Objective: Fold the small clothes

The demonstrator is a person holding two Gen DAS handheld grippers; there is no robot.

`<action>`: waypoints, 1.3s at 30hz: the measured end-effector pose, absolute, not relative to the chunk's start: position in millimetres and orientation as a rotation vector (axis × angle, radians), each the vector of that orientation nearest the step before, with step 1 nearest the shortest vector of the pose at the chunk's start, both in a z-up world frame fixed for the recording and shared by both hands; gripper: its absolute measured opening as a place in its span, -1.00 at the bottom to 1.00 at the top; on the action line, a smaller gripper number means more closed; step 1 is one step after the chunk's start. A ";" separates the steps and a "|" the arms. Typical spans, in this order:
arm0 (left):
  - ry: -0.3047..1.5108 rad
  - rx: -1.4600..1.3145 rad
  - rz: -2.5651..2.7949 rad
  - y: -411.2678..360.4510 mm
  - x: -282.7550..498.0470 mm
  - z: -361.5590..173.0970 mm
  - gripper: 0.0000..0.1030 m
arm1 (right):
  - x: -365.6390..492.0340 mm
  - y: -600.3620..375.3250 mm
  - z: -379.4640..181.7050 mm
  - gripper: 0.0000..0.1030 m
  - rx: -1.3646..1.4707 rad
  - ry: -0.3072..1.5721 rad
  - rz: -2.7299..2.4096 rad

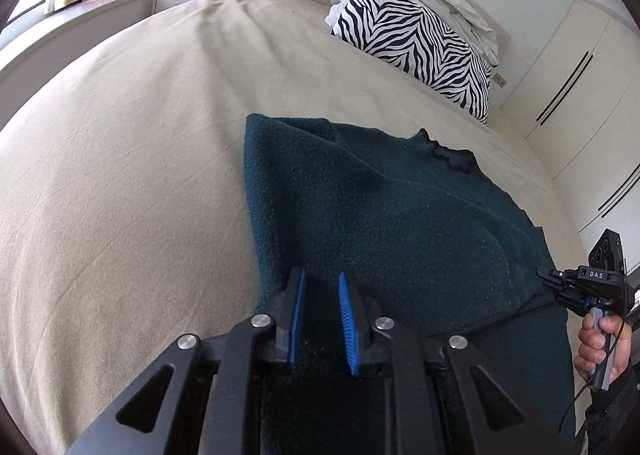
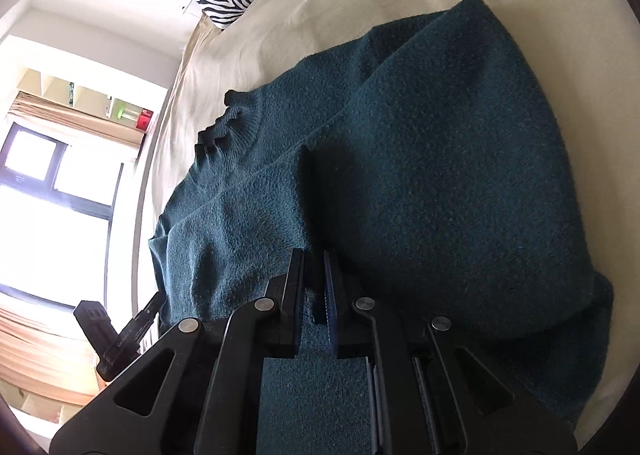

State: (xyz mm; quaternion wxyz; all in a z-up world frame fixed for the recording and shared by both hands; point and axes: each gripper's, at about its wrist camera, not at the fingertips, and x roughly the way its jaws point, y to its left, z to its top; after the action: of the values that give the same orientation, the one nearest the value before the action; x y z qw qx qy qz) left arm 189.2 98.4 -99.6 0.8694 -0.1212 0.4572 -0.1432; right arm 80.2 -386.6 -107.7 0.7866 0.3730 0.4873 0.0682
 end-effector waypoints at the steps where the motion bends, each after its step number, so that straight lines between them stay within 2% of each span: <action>1: 0.956 -0.245 -0.299 97.8 186.6 -99.6 -0.63 | 77.0 -388.9 -102.7 -0.83 0.798 1.034 0.128; 6: 0.952 -0.251 -0.286 95.5 178.6 -101.9 -0.63 | 70.8 -384.7 -81.8 -0.83 0.773 0.962 0.151; 10: 0.959 -0.238 -0.285 95.1 171.3 -100.4 -0.63 | 85.7 -359.1 -94.8 -0.84 0.630 1.066 0.156; 12: 0.957 -0.245 -0.283 100.0 162.7 -95.2 -0.60 | 82.9 -361.0 -99.9 -0.84 0.616 1.052 0.162; 13: 0.971 -0.252 -0.277 103.8 155.8 -93.4 -0.34 | 77.9 -364.8 -97.5 -0.83 0.636 1.045 0.145; 14: 0.979 -0.266 -0.274 108.2 147.3 -91.8 -0.18 | 72.4 -367.8 -94.2 -0.83 0.645 1.038 0.116; 16: 0.958 -0.292 -0.269 119.7 121.8 -85.3 0.04 | 54.0 -373.0 -82.0 -0.81 0.639 1.002 0.112; 17: 0.954 -0.300 -0.254 125.5 107.7 -82.9 0.13 | 41.3 -375.1 -74.8 -0.75 0.638 0.975 0.122; 18: 0.953 -0.321 -0.252 131.3 92.5 -81.8 0.20 | 27.0 -377.6 -68.0 -0.48 0.635 0.947 0.130; 19: 0.959 -0.346 -0.253 136.7 77.6 -82.0 0.20 | 10.6 -380.3 -61.8 -0.05 0.635 0.919 0.130; 21: 0.982 -0.392 -0.258 144.1 48.0 -85.3 0.20 | -25.2 -386.3 -53.4 0.25 0.661 0.857 0.116; 26: 1.052 -0.415 -0.249 148.5 -13.0 -95.9 0.20 | -99.6 -389.4 -55.2 0.25 0.705 0.855 0.128; 30: 1.087 -0.401 -0.258 146.3 -46.9 -95.3 0.20 | -150.2 -385.9 -53.7 0.25 0.627 0.885 0.099; 39: 1.177 -0.409 -0.280 144.1 -82.5 -106.4 0.19 | -230.3 -408.3 -68.2 0.25 0.692 0.942 0.083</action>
State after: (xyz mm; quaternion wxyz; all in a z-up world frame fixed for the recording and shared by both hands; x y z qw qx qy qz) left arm -82.5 144.1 -106.4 0.8030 -0.1910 0.5492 -0.1308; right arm -230.3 -408.3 -68.2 0.8333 0.3264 0.4444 0.0391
